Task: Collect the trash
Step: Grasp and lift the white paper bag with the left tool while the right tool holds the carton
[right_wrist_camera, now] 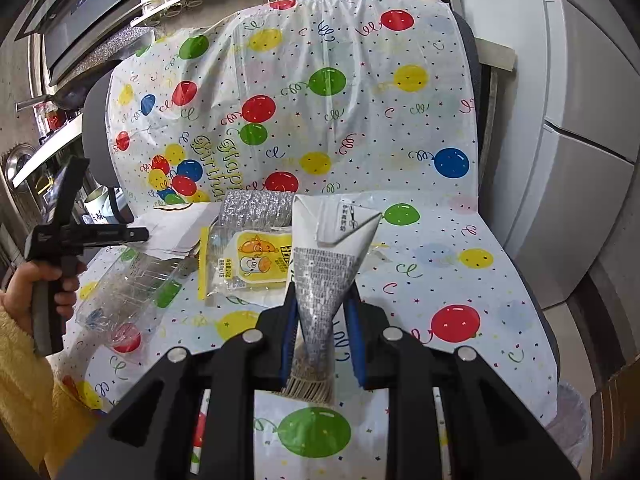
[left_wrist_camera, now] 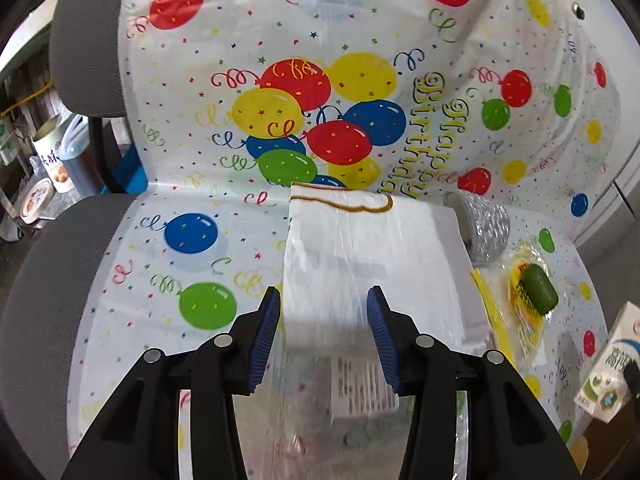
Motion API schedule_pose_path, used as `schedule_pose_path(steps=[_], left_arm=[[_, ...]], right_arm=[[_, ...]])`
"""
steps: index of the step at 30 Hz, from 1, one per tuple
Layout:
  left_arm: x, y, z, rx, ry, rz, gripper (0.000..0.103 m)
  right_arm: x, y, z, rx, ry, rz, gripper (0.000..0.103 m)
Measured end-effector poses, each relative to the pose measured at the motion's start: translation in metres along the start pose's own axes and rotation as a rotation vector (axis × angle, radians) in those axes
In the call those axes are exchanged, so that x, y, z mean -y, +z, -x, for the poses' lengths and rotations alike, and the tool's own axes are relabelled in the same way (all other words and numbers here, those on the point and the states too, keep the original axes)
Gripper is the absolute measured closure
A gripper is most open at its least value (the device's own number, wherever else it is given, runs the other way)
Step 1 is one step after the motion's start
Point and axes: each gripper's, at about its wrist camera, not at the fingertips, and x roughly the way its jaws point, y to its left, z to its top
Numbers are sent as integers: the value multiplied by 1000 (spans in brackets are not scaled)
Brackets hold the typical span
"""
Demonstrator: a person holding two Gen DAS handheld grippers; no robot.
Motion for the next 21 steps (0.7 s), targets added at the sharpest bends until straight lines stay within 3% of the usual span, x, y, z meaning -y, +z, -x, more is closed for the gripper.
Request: schedule_pose_path(steps=[1,3,5,10,16,21], left_arm=[[1,2,-2,9,3,-11,58],[5,6,-4,28,16,-40,75],[9,9,-2,50,15,-63,99],[17,14,32,174,-25,-84,102],[34,13,109,350,-99,-87,102],[64,-3,160,424,-130,-148,102]], right_arm=[[0,0,-1,-2,-1,0,81],[1,-1,-3,-7,0,-2,81],[3,-1,-3,-9,-1,-6,81],[8,1,3,21,-7,-28,80],[13,8,22,82,16,-55,81],[21,9,45,113,14,-80,81]])
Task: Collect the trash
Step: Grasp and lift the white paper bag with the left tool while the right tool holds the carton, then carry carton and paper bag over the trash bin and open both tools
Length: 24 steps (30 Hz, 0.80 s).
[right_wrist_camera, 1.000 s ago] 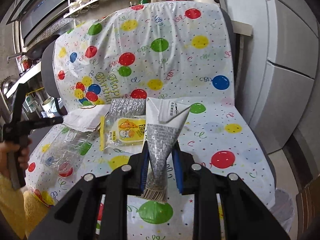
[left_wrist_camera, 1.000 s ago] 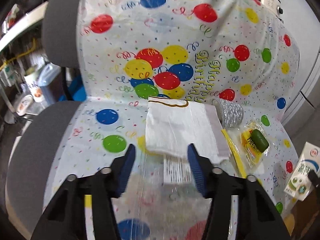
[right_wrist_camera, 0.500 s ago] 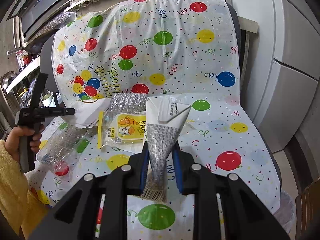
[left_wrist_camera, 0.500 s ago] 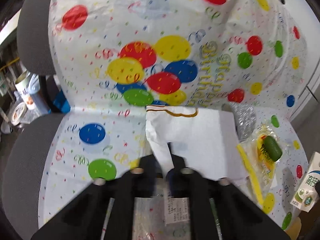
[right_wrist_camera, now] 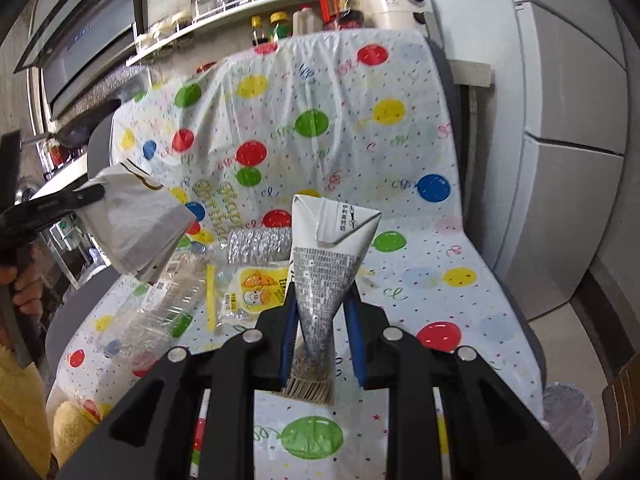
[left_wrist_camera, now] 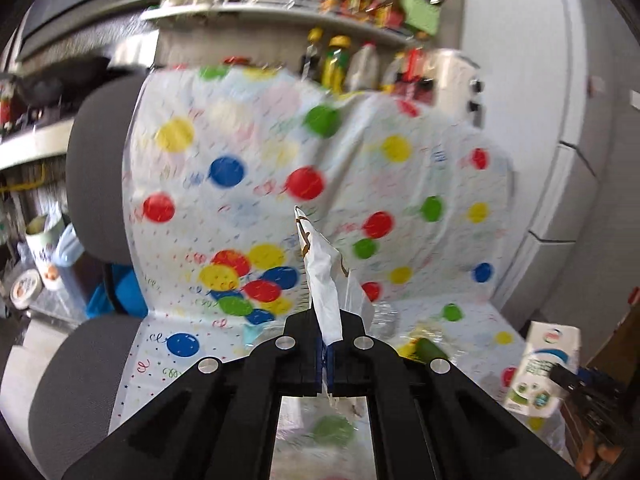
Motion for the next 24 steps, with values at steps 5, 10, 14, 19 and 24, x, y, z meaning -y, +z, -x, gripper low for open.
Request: schedule_pose_path(steps=[5,10,14,19,24], left_arm=[[49,-22,20,-17,10,-85,102],[96,-60,28,-44,-72,-123,102],[136,-82,29,-74,-149,-175,102],[201,-99,33,-84,-288,-249,102],[267,-114,32,-75,-408,-304,102]], right_arm=[[20,-5,23,4,-41,-39,80],[53,-20,52,-6,-93,-91,80],[79,-34,82,4,-156,-113,80],[119,-53,124,29,-249,-172,80],[157,-75,157,30,-349,-221,80]])
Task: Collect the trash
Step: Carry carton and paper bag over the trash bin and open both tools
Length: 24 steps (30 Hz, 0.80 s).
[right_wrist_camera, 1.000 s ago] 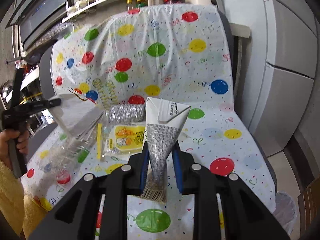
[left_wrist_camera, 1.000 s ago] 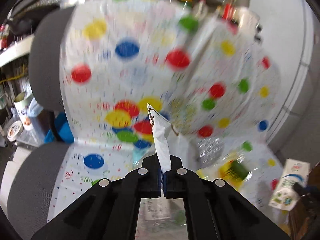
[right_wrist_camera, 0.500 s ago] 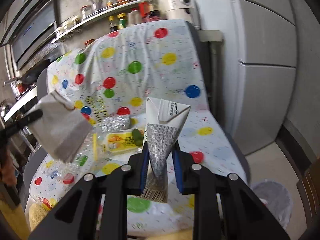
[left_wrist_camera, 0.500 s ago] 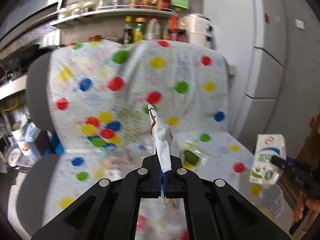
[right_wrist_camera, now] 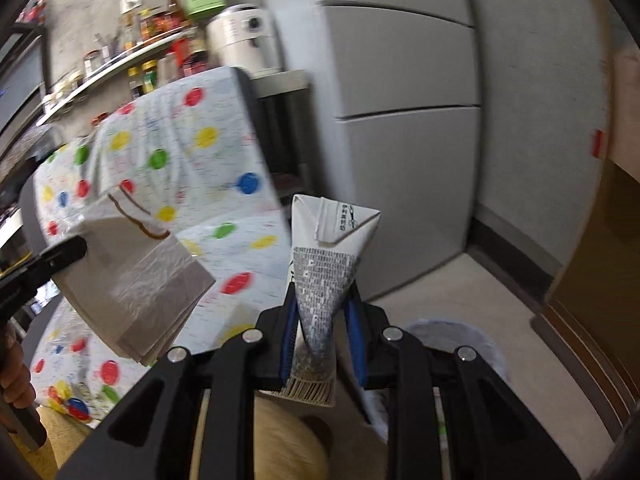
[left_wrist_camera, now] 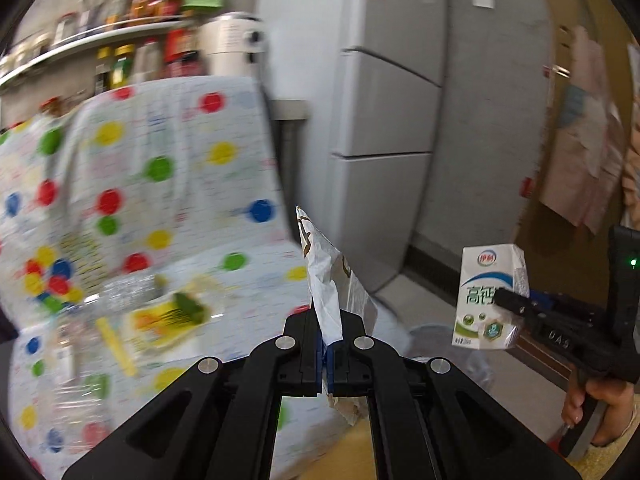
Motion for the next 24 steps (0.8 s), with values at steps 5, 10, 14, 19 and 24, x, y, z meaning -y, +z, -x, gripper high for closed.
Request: schedule_pose_path(steps=[5,10,14,19,24], left_arm=[[54,-6,-44,-44,-128,-31,102],[97,-25,-104,-166,-212,-59,102],[125,-43,-143,-257,-222,-93,102],[149,-53,-184,-327,-232,-124,101],[156,-56,-206,-386,-229,-109,74]], right_arm=[[57,-24,5,-44,-114,-59,80],[105,-56,-17,-143,-169,-145,80],[130,-77,-51,-235,-194,-197,80],[148,-88,-92,-307,-244,-222,80],[164,-92,-116,-347,-251,-257,68]])
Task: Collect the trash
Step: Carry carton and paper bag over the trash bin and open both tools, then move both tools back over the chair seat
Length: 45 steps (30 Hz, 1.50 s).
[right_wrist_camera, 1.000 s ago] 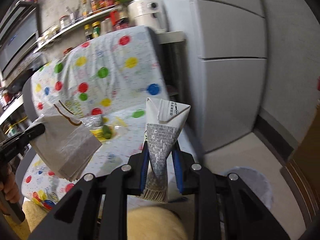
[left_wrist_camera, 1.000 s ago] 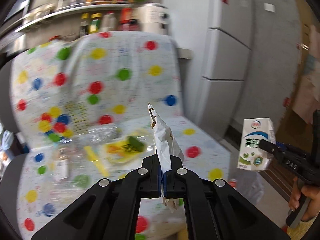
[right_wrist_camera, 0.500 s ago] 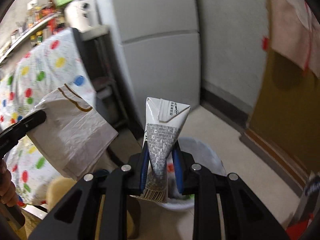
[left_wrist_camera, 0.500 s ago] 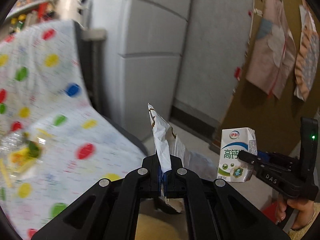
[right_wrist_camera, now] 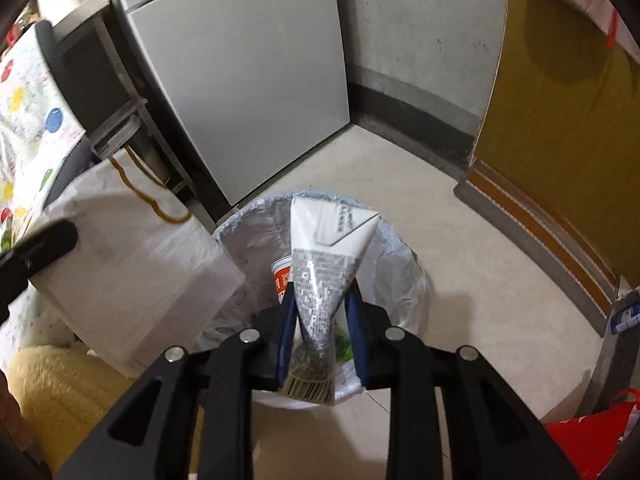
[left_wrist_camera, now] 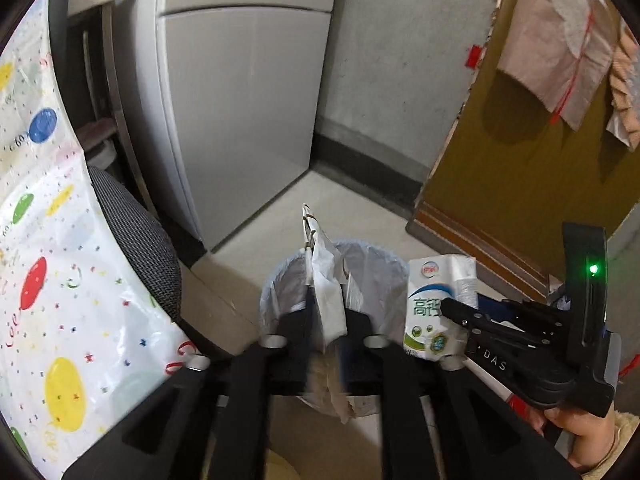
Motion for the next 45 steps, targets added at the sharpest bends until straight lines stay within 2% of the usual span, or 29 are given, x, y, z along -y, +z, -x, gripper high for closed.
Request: schedule_pose_path(steps=[1,2,7,10,18,21,27,32,34,36,43,45], left_arm=[[-1,0,-1,3,3,5,56],[-3,1,0,10,3,9,47],[-14,-1,10,23,4,35,46],[-28,-1,28,48,18,60,46],[-64,-17,101,135,123,93,46],[-81,-28,128,156,186,118,45],[-126,-60,185,191,263,209,45],[-171,-95,229,196,357,313,44],[-187,-107,244,191,392,354,44],[-207,-125,260,191,430,404,44],[-260,-173,302,190,561,541,44],[-275,-182,312,180,611,565,44]], right_arm=[[0,1,0,0,1,-1,58],[0,1,1,6,3,-1,55],[-1,0,13,28,2,-8,55],[-2,1,36,73,9,-13,55],[-40,8,104,213,66,36,55],[-69,9,132,278,115,81,55],[-140,5,165,317,261,214,55],[-211,-8,167,278,385,372,56],[-232,-15,167,264,426,422,63],[-258,-21,166,249,466,467,64],[-338,-42,154,162,515,602,64],[-358,-47,153,167,490,660,64]])
